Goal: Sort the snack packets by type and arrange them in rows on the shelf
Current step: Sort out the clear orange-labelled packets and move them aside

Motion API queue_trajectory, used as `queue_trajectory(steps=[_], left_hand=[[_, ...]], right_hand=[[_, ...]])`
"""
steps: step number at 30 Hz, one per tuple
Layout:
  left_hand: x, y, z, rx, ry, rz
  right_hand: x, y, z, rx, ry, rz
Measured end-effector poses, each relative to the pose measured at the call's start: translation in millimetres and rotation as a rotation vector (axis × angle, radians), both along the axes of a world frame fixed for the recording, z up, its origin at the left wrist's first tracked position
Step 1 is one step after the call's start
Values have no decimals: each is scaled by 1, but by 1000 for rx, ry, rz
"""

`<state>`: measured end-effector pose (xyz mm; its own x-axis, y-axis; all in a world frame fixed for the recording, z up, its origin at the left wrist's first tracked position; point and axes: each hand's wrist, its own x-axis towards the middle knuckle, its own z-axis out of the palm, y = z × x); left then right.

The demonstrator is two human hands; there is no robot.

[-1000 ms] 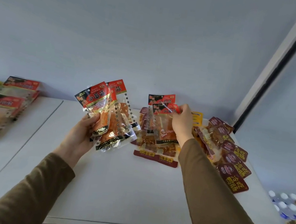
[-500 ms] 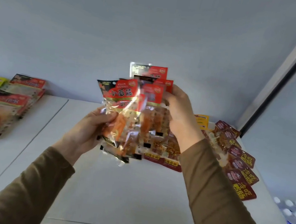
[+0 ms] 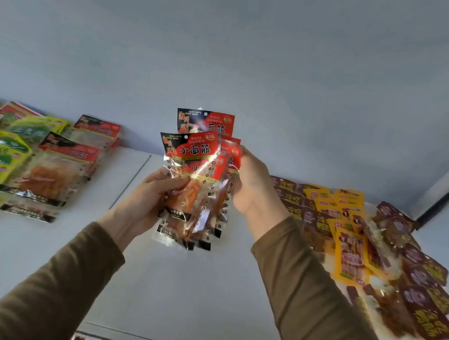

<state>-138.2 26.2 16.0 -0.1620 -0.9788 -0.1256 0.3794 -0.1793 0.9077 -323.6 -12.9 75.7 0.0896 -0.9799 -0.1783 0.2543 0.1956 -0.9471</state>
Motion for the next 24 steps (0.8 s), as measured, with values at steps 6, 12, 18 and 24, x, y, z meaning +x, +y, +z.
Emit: queue_trajectory(steps=[6,12,18,24], left_hand=[[43,-3,6,147,24,194],[119,-15,14,243,-29,390],[160,-33,13,182,-375,326],[188,-33,7,73,-559,74]], right_hand=[[39,0,-11,-43,-275,128],[123,7,-50,-40,225,346],[192,-10,-76,86,56,197],[218,-3,-90,-55,178,41]])
